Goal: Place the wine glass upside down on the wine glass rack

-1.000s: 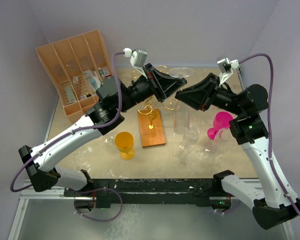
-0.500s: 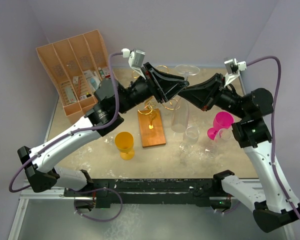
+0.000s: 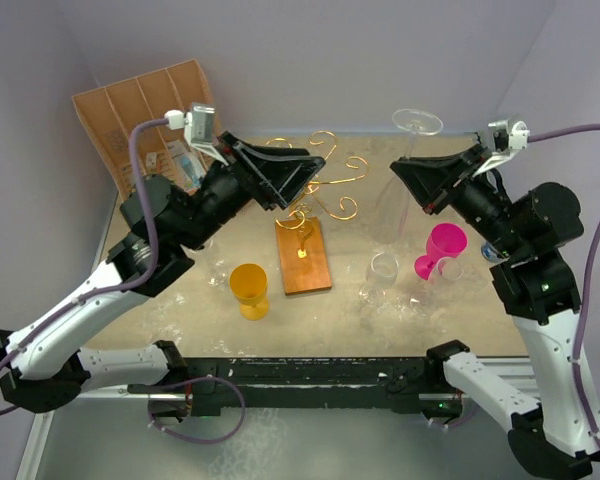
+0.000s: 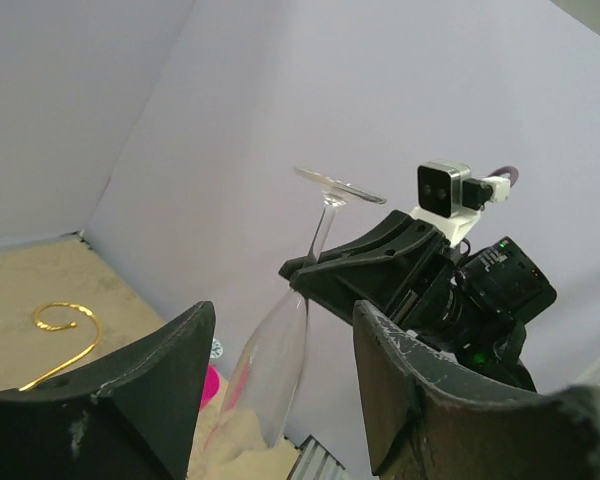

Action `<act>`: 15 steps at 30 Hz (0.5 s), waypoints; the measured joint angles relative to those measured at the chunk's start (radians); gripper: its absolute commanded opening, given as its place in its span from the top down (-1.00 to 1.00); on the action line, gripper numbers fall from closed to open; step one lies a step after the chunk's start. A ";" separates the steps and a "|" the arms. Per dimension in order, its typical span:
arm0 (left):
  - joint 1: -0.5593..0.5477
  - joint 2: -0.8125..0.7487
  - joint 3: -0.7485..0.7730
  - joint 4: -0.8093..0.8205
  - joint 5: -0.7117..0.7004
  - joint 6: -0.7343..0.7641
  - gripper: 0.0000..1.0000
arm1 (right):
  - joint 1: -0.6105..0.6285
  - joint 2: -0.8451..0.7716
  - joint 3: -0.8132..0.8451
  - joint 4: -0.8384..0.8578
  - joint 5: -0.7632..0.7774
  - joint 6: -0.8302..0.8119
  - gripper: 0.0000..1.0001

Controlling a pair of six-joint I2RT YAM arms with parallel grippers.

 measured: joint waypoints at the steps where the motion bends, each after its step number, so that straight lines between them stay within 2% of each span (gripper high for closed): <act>1: 0.000 -0.024 -0.007 -0.027 -0.023 0.000 -0.10 | 0.000 -0.002 0.006 -0.025 0.040 -0.027 1.00; 10: 0.000 -0.125 -0.030 -0.191 -0.147 -0.019 -0.10 | 0.000 0.055 -0.023 -0.078 0.263 -0.186 1.00; 15: 0.000 -0.135 -0.033 -0.279 -0.204 -0.042 -0.10 | -0.002 0.144 -0.101 -0.033 0.309 -0.246 1.00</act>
